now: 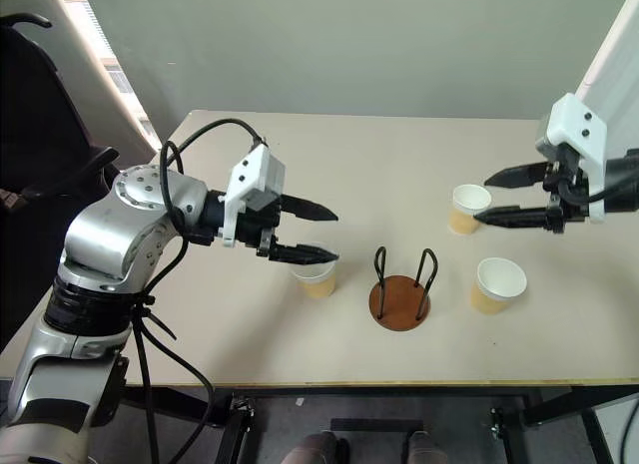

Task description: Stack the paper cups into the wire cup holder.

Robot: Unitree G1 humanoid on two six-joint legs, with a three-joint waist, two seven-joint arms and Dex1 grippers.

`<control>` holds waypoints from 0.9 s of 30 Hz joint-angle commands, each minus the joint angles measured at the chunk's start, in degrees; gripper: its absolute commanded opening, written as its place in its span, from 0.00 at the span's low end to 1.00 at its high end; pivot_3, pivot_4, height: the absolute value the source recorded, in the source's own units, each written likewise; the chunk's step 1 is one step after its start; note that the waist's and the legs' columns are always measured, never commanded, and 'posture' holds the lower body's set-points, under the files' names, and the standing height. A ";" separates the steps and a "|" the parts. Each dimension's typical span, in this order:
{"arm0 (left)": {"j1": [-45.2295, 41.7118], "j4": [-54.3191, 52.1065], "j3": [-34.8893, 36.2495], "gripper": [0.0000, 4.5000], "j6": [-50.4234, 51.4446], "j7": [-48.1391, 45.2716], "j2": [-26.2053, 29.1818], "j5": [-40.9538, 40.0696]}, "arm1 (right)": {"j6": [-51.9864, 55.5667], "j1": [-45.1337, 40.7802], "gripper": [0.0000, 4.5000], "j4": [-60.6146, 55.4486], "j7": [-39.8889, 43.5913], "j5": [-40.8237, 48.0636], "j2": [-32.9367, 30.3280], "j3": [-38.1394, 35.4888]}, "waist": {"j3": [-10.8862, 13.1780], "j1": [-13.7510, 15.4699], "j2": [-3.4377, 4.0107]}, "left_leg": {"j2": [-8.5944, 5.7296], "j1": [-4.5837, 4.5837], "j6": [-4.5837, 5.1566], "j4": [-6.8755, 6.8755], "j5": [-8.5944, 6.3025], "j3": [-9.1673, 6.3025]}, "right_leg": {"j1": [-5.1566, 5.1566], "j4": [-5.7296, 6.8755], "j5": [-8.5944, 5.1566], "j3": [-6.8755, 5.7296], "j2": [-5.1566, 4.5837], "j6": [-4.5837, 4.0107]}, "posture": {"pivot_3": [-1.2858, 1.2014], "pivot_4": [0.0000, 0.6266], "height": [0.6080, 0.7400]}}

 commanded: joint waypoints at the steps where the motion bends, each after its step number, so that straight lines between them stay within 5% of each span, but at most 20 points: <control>1: 0.09 -0.36 2.67 0.79 -0.10 2.23 1.28 -0.01 | -6.06 -6.48 0.87 10.55 2.71 -8.42 4.01 5.21 | 0.00 -0.22 0.00 | 0.03 0.01 0.02 -0.04 0.01 -0.01 | -0.01 -0.01 0.04 -0.02 0.03 -0.05 | 0.52 0.24 1.00; 3: 0.68 -0.36 3.39 0.79 -0.20 3.24 1.86 -0.02 | -9.74 -9.15 1.00 15.98 3.44 -12.40 6.77 7.53 | 0.00 -0.33 0.00 | 0.08 0.02 0.02 -0.05 0.03 -0.05 | -0.01 0.01 0.08 -0.08 0.04 -0.12 | 0.52 0.24 1.00; 14: 2.80 0.54 7.32 0.79 -1.22 8.79 1.73 -0.78 | -32.65 -20.85 1.00 47.36 -1.67 -33.54 20.89 16.20 | 0.00 -0.26 0.03 | 0.11 -0.13 -0.69 -0.20 0.38 -0.14 | -0.23 0.02 0.10 -0.14 0.06 -0.37 | 0.52 0.24 1.00; 25: 3.35 -0.12 7.14 0.79 -1.06 10.14 1.66 -1.01 | -41.47 -25.80 1.00 66.75 -11.36 -46.46 27.50 19.06 | 0.00 -0.10 0.03 | 0.10 -0.27 -1.01 -0.28 0.17 -0.17 | -0.44 0.03 0.10 -0.15 0.06 -0.39 | 0.52 0.24 1.00; 27: 3.52 -0.30 7.14 0.79 -1.04 10.32 1.60 -1.07 | -42.10 -25.95 0.91 68.41 -13.21 -47.94 28.34 19.08 | 0.00 -0.10 0.03 | 0.10 -0.25 -1.04 -0.30 0.14 -0.19 | -0.45 0.04 0.10 -0.14 0.07 -0.39 | 0.52 0.24 1.00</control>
